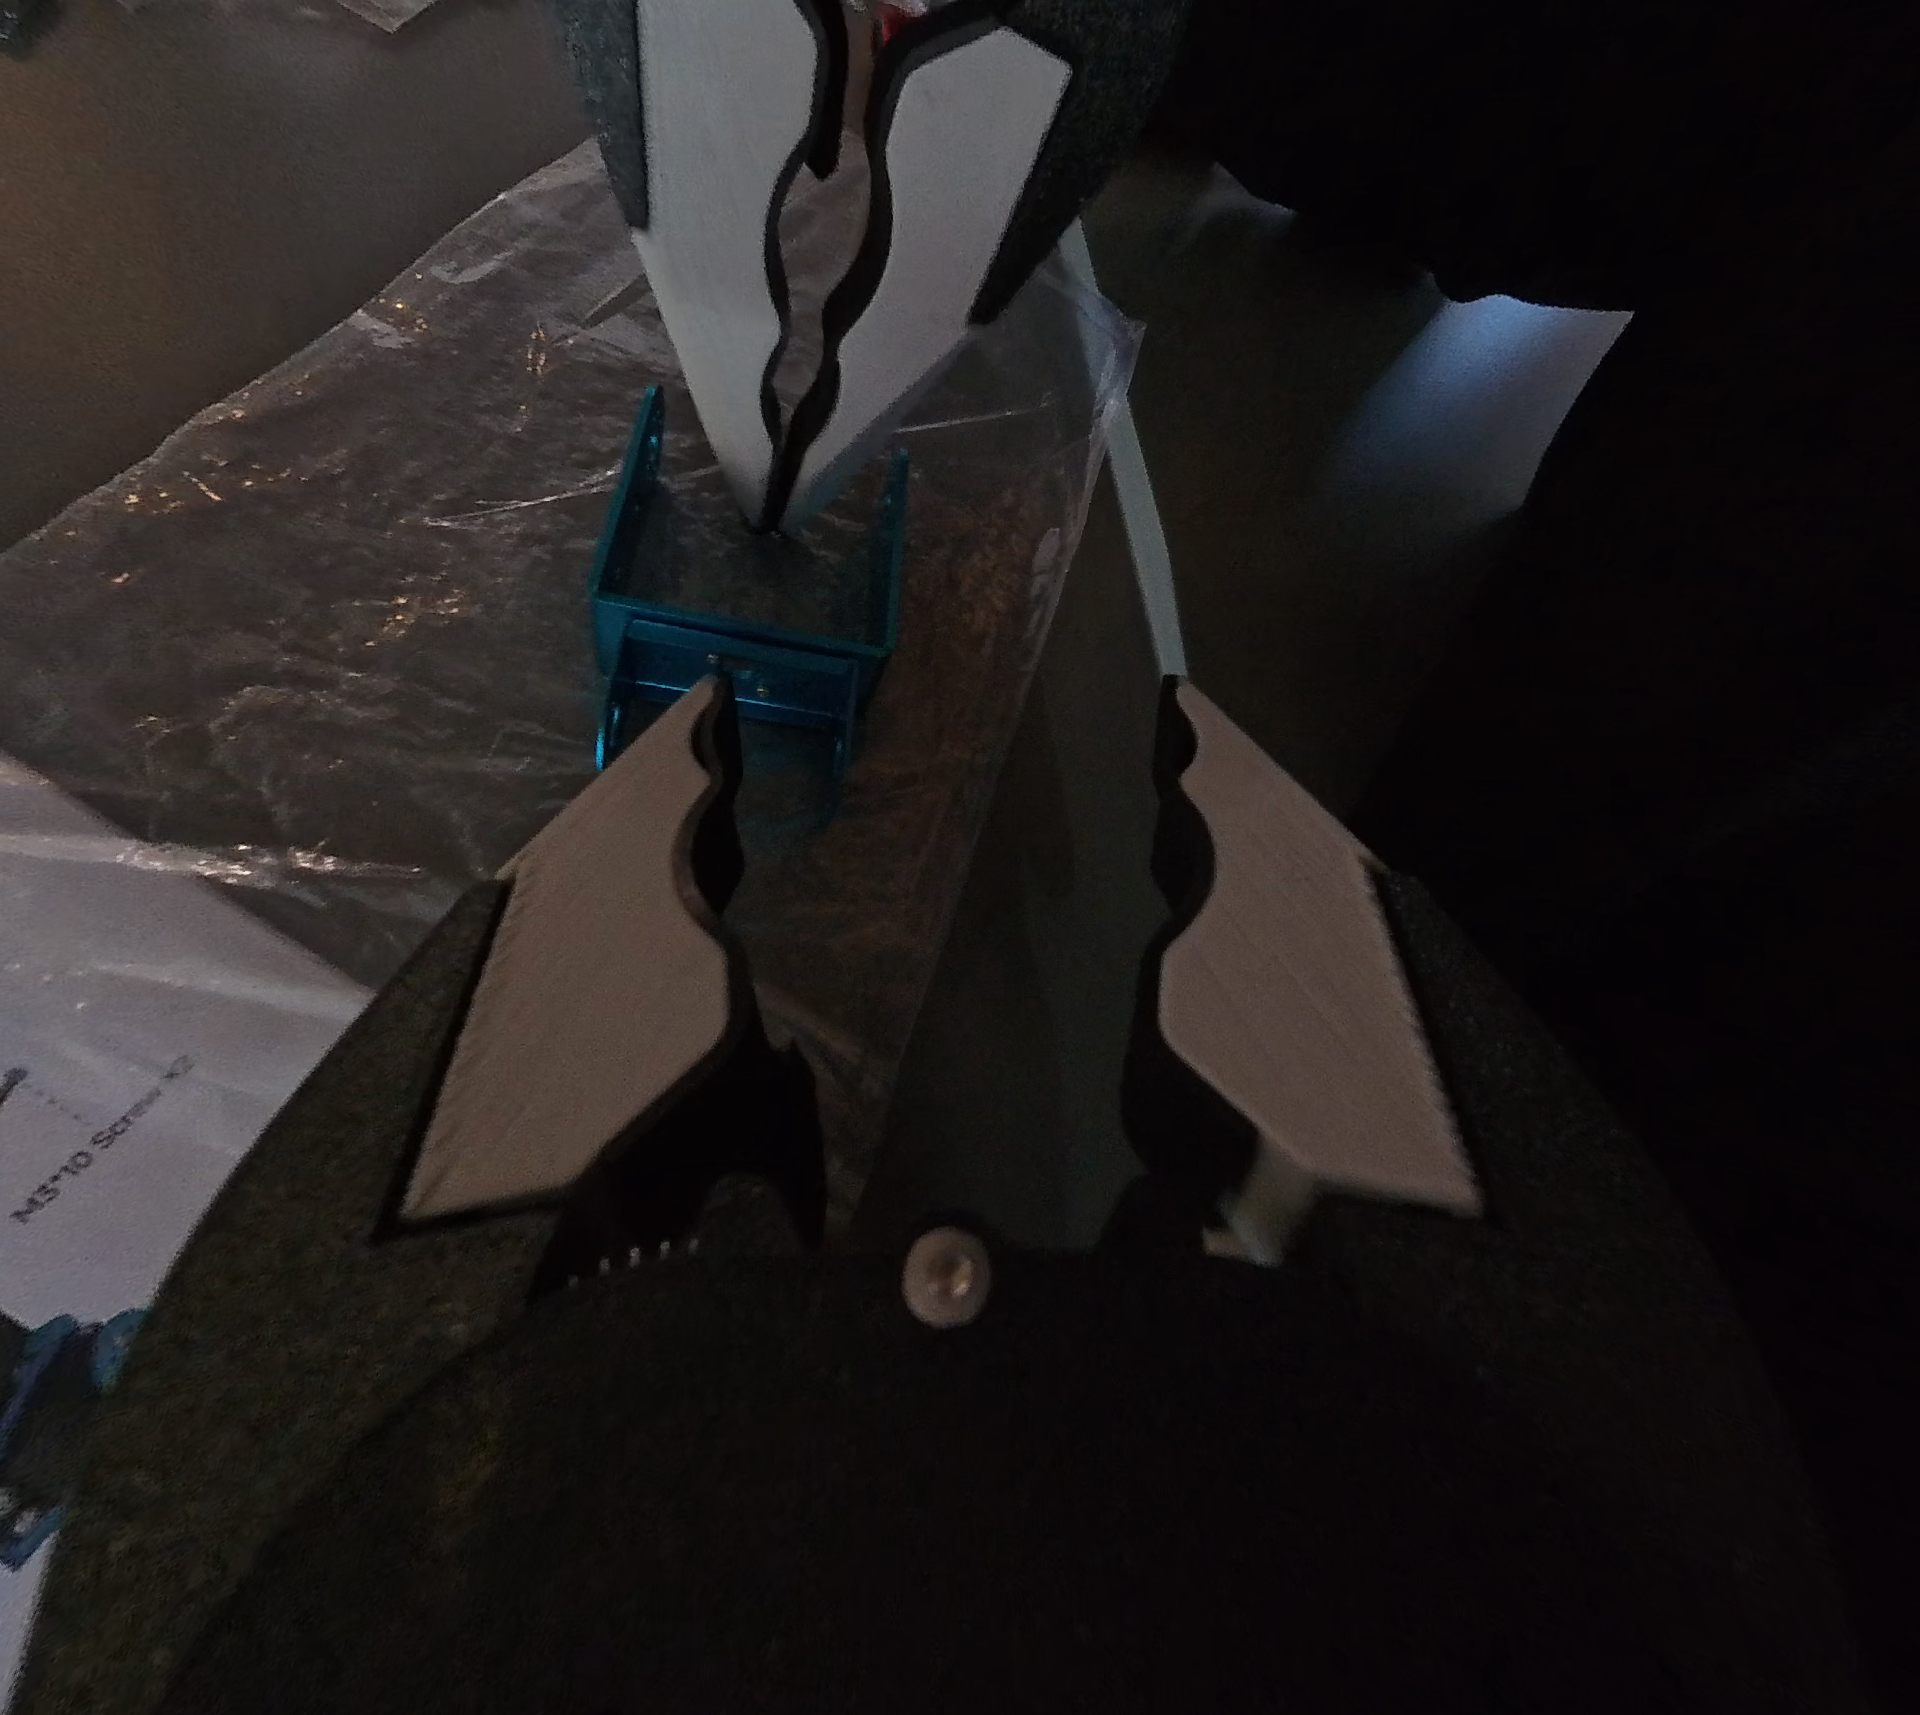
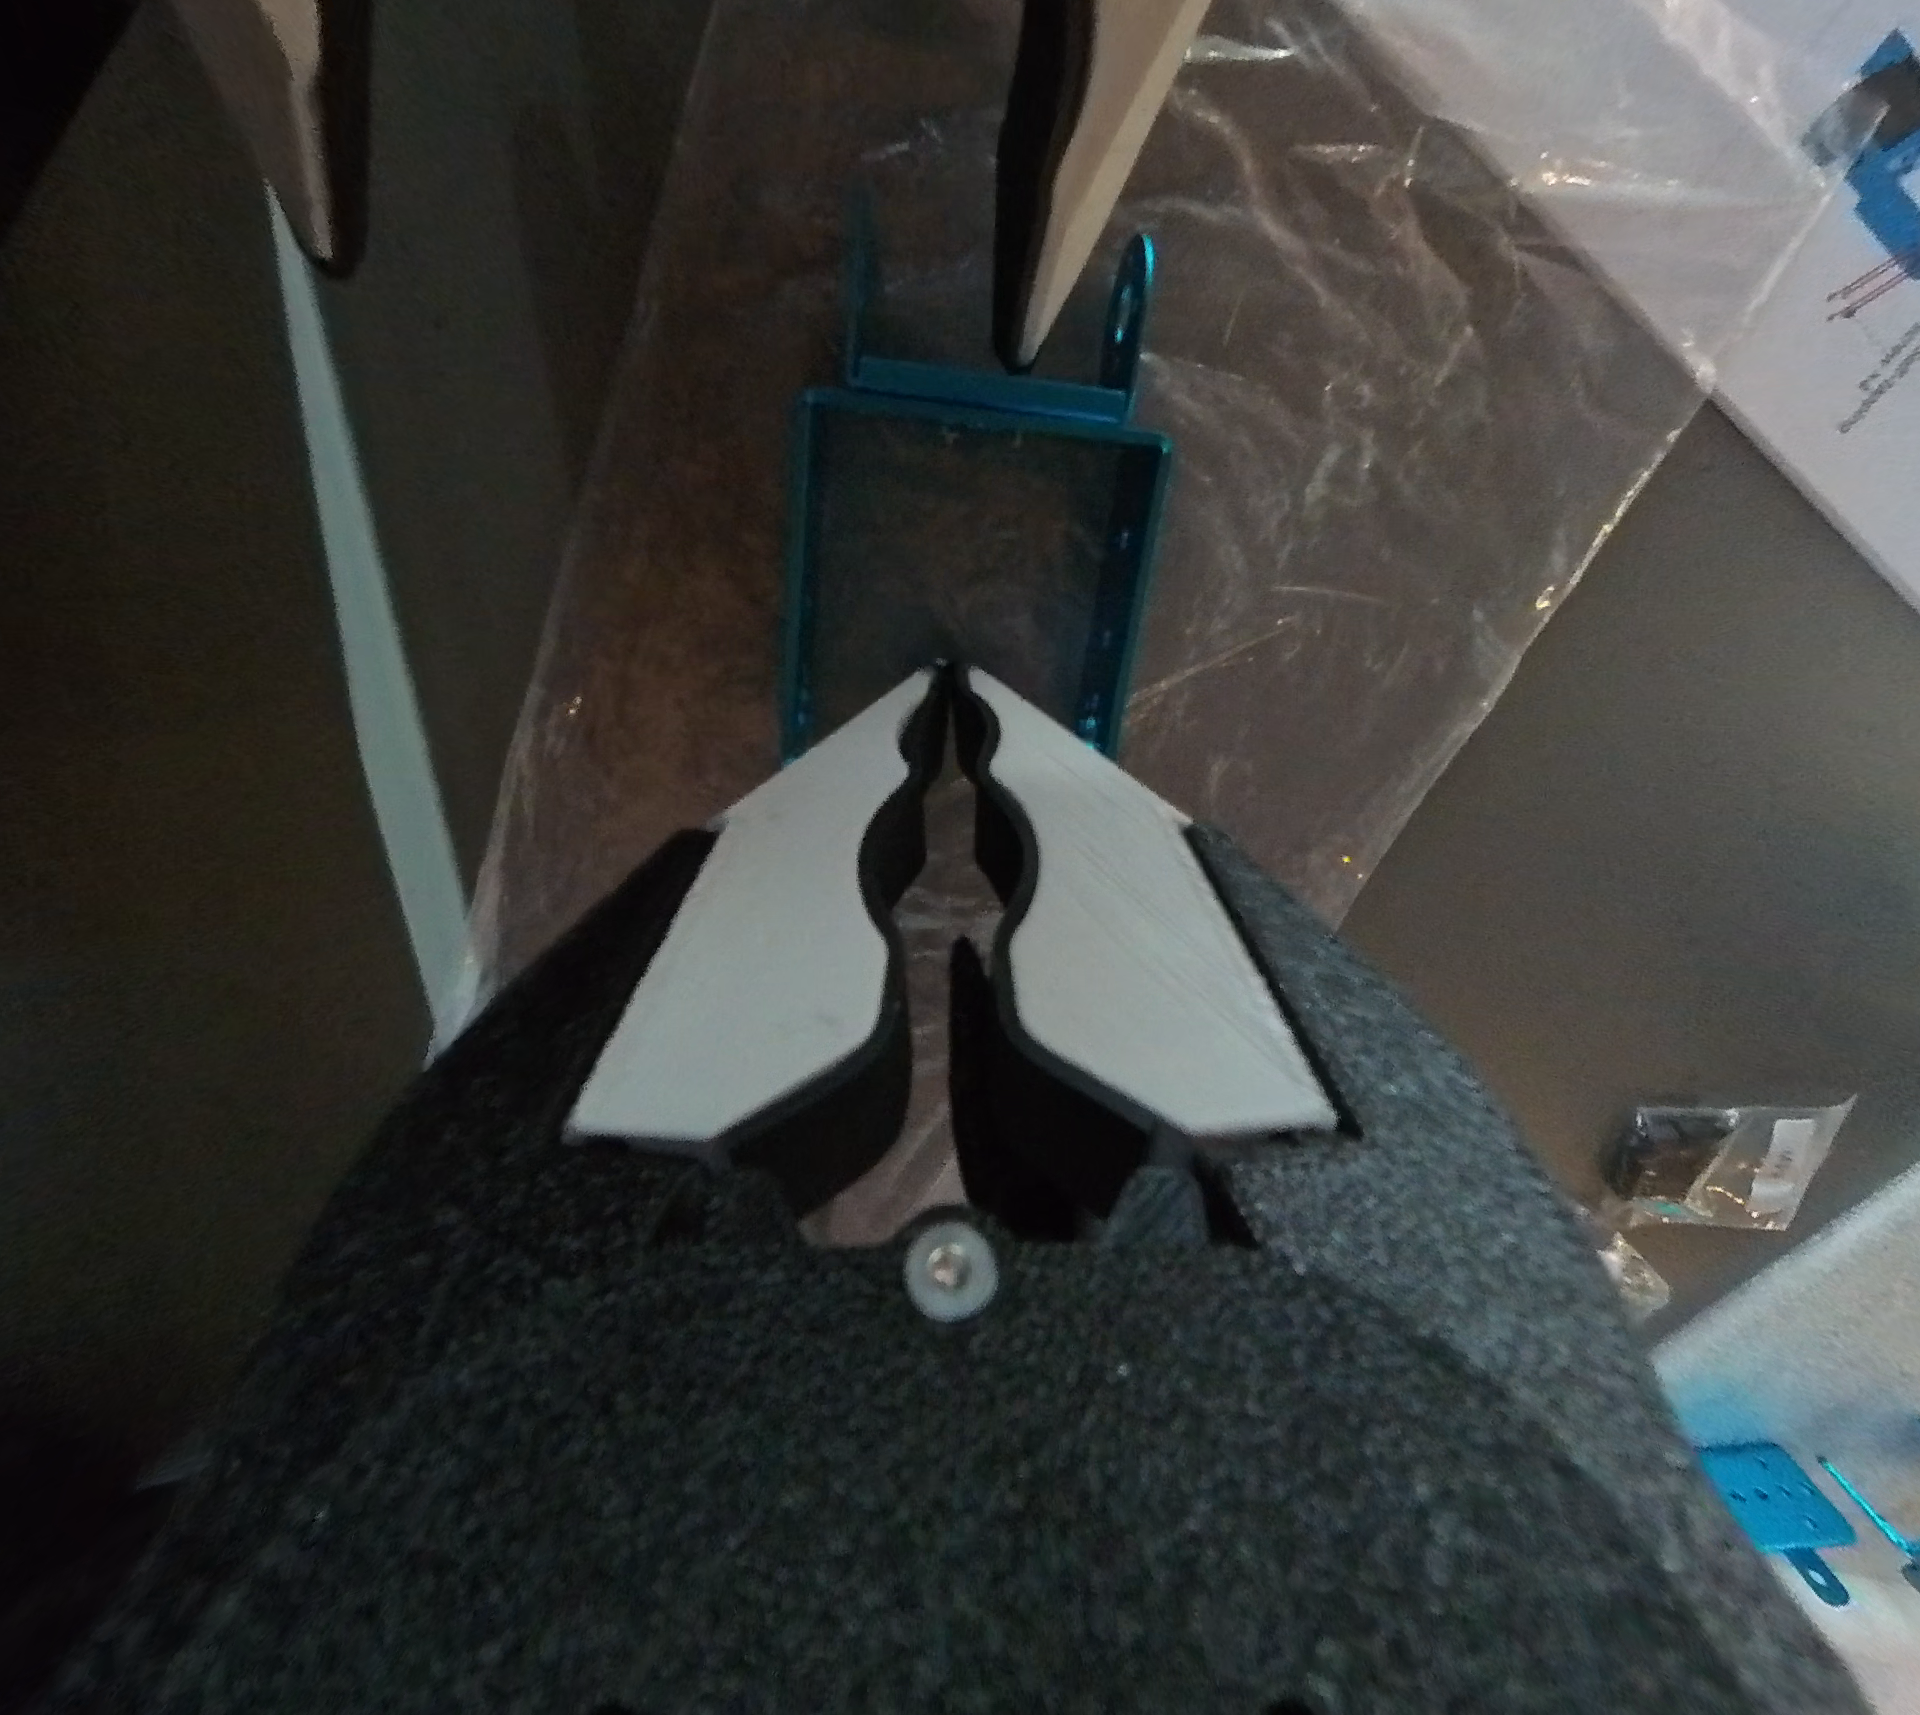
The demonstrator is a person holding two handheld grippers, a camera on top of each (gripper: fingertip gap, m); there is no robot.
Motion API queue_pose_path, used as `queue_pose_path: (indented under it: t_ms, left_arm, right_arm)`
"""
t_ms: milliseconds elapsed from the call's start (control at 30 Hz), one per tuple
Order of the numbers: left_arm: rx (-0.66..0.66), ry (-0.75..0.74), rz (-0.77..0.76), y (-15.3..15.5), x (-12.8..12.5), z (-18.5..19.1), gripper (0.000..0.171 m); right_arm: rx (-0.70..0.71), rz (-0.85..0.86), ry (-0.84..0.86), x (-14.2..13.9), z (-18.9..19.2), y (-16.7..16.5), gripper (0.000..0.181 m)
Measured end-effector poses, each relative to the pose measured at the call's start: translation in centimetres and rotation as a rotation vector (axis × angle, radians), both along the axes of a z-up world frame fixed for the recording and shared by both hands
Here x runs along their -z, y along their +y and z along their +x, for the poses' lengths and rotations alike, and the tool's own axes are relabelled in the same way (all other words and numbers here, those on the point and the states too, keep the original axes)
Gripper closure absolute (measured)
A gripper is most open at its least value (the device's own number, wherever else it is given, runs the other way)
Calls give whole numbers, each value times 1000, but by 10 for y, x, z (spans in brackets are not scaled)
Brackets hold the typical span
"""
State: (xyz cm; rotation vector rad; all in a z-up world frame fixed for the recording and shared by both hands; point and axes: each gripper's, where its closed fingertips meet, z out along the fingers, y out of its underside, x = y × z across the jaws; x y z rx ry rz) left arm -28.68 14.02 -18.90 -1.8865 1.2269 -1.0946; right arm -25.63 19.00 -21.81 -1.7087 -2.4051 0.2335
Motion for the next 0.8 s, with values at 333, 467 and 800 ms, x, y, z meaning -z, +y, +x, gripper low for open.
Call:
queue_pose_path:
  t_ms: [333,467,800]
  left_arm:
    - [7,11,-18,0,2,1,92]
    - [16,23,-39,-1,4,2,91]
    - [10,40,-76,2,7,3,85]
  right_arm:
    - [-41,-43,275,-22,-20,2,181]
    - [-43,-67,396,-29,-32,2,181]
    - [-49,-60,483,-22,-39,-2,181]
